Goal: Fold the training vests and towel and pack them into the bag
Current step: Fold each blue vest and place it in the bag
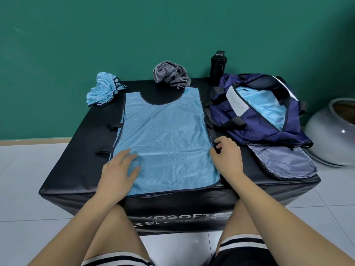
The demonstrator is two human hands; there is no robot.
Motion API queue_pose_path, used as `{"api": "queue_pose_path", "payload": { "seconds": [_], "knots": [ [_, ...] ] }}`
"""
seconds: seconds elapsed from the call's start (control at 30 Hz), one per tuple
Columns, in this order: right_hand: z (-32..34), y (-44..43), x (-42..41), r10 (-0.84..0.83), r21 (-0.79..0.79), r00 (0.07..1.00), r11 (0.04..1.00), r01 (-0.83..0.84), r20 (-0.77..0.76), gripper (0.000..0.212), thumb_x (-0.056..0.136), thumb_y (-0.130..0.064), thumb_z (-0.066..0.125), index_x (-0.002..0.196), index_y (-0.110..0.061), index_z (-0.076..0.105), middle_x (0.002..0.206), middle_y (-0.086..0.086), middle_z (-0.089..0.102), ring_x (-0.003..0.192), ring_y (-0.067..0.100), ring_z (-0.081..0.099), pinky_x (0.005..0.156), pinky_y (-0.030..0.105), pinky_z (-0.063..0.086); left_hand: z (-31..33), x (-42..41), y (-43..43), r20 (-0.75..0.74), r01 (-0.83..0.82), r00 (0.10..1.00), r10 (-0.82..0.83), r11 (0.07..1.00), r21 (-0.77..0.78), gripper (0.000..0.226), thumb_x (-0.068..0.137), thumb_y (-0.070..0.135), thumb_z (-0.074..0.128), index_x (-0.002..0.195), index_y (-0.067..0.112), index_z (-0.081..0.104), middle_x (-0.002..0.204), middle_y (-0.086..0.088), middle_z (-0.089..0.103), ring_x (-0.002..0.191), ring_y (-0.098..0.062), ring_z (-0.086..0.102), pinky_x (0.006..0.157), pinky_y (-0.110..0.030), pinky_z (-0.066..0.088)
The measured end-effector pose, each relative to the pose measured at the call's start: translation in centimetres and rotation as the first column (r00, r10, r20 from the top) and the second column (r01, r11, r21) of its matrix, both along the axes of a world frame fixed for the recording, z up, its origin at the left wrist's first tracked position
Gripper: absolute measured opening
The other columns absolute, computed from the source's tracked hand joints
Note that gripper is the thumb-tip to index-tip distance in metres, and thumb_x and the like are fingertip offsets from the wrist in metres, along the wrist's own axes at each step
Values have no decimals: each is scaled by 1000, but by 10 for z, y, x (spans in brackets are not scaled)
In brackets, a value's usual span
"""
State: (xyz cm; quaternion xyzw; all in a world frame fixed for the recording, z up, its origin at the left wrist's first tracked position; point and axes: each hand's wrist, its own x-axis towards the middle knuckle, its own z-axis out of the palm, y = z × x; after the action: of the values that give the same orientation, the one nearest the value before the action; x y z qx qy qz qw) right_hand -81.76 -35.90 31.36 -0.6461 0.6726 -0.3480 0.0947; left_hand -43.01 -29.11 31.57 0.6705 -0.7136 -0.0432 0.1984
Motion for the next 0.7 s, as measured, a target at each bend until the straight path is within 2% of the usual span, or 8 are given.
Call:
{"api": "queue_pose_path", "payload": {
  "seconds": [0.17,0.3,0.37,0.43,0.5,0.57,0.63,0.7],
  "knots": [
    [6,1,3,-36,107,998,994,30,58,40,91,-36,76,124,-25,55,95,-11,60,93,19,60,89,45,51,-13,1,1,-81,49,996,-43,996,68,57,105,54,55,157,33,50,169,9,37,159,-18,29,127,-44,30],
    [22,-5,3,5,243,992,969,-36,126,46,87,-19,72,125,-27,47,80,-4,66,78,21,66,71,39,56,-9,2,2,-127,61,991,-48,994,95,57,104,50,59,157,33,50,170,9,35,160,-16,25,130,-40,24],
    [28,-7,-3,-17,221,991,975,-13,135,47,84,-16,71,119,-28,43,72,-1,65,68,22,65,62,39,54,-7,2,2,-150,56,988,-40,993,103,57,103,50,60,157,34,50,170,11,34,160,-15,25,130,-38,23],
    [29,-5,-9,-36,204,996,979,19,79,48,83,-15,70,118,-27,40,67,-1,62,60,23,61,55,38,50,-6,2,3,-162,47,986,-28,993,110,57,103,52,60,156,36,50,170,12,33,160,-14,25,130,-39,24],
    [27,-1,-11,-8,235,1000,972,14,-25,50,85,-17,69,124,-25,39,73,0,62,63,25,61,55,39,52,-4,2,2,-142,34,990,-16,992,124,57,102,53,61,155,38,50,169,13,34,159,-14,27,128,-43,28],
    [27,0,-10,3,215,993,976,23,-119,53,86,-20,69,130,-21,40,90,2,62,71,28,62,60,43,55,3,3,-2,-81,26,997,-13,987,157,55,100,54,63,152,41,51,164,17,38,154,-15,33,122,-46,34],
    [32,-4,-9,-17,137,983,990,43,-182,55,85,-23,71,132,-20,42,103,4,57,77,31,60,64,46,55,11,5,-12,-9,29,1000,-28,982,185,48,98,53,65,143,42,56,151,21,46,141,-16,42,112,-45,41],
    [38,-10,-5,-40,66,975,996,56,-220,52,87,-26,71,131,-19,46,106,5,54,80,31,59,70,46,53,19,9,-25,-8,37,999,-36,981,192,34,97,50,67,129,41,62,134,21,54,124,-16,49,104,-41,46]
  ]
}}
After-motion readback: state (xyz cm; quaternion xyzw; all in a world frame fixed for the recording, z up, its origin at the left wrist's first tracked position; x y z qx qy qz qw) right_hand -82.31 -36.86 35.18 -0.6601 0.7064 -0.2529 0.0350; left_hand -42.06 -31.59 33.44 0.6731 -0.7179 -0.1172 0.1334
